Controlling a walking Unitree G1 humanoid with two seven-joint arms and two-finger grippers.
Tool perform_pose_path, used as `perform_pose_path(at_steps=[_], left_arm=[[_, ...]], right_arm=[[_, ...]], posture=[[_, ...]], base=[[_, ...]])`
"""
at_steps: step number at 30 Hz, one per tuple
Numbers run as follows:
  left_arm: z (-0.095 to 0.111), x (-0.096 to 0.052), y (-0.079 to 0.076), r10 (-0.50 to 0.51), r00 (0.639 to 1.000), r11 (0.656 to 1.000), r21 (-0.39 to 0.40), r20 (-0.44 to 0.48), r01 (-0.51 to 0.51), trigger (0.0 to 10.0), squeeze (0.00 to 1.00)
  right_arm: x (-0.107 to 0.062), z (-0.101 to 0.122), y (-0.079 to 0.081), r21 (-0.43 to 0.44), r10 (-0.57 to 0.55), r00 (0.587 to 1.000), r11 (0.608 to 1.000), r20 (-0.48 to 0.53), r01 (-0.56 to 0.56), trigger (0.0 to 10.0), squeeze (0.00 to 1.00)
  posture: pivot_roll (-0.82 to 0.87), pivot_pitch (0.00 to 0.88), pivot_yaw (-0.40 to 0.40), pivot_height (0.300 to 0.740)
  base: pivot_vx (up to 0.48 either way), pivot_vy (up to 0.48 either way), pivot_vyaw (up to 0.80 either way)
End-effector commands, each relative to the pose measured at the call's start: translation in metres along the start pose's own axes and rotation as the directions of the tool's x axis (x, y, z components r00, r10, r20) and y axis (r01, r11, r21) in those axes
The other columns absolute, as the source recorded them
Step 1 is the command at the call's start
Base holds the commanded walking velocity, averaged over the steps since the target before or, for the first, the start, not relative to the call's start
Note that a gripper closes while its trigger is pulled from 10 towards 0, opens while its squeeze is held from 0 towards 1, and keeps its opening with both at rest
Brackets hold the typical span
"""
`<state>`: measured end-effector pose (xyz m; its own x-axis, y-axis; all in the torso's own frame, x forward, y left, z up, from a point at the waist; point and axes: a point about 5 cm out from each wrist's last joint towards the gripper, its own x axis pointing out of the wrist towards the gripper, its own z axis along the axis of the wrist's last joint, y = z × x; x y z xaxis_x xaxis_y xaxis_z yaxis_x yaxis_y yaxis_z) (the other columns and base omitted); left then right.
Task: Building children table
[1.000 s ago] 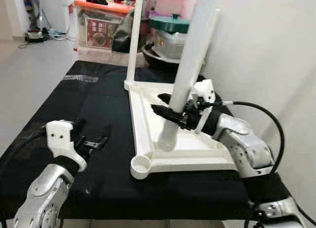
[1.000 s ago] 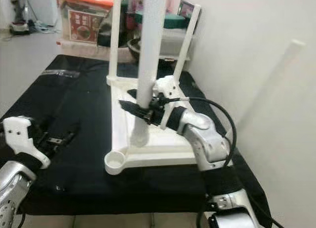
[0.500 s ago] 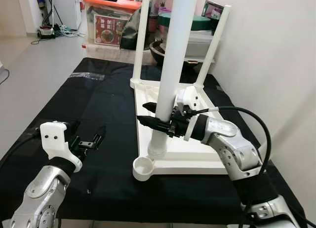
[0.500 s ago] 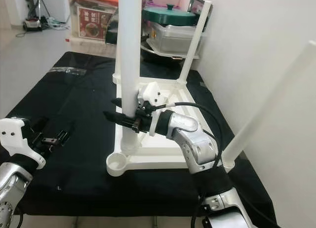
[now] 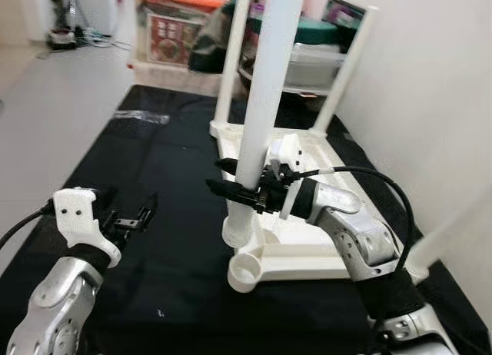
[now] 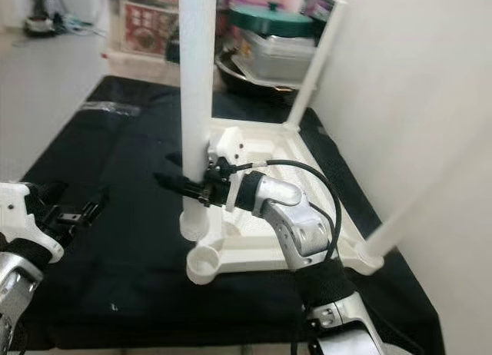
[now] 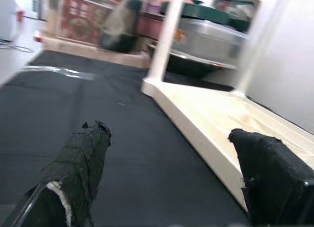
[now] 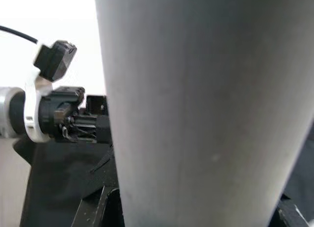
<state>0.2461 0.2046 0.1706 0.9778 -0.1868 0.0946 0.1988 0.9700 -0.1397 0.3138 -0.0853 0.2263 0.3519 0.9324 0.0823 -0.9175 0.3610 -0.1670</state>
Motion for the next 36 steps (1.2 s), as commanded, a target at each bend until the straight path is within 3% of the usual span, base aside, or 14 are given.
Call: perform_pose_path(at_steps=[1,9,18,36], left_arm=[[-0.001,-0.001,-0.003,-0.02,1.0,1.0,0.003,-0.011,0.02,10.0,0.0],[-0.007,-0.001,-0.003,-0.019,0.999,1.0,0.005,-0.031,0.02,10.0,0.0],[-0.006,0.002,0.0,-0.019,0.999,1.0,0.008,-0.03,0.02,10.0,0.0],[-0.006,-0.002,0.001,-0.004,1.0,1.0,0.007,-0.023,0.004,10.0,0.0]], right_arm=[[-0.003,-0.001,0.0,-0.018,-0.001,1.0,1.0,-0.005,0.001,10.0,0.0],[-0.011,-0.007,0.004,-0.014,0.025,0.999,1.0,-0.037,-0.025,10.0,0.0],[-0.001,-0.018,0.011,-0.017,0.051,0.999,0.999,0.001,-0.051,10.0,0.0],[0.004,-0.032,0.021,-0.038,0.209,0.977,0.977,-0.043,-0.21,10.0,0.0]], posture=[[0.14,0.0,-0.179,0.74],[0.13,0.0,-0.176,0.74],[0.14,0.0,-0.175,0.74],[0.16,0.0,-0.194,0.74]], base=[[0.0,0.0,0.0],[0.0,0.0,0.0],[0.0,0.0,0.0],[0.0,0.0,0.0]])
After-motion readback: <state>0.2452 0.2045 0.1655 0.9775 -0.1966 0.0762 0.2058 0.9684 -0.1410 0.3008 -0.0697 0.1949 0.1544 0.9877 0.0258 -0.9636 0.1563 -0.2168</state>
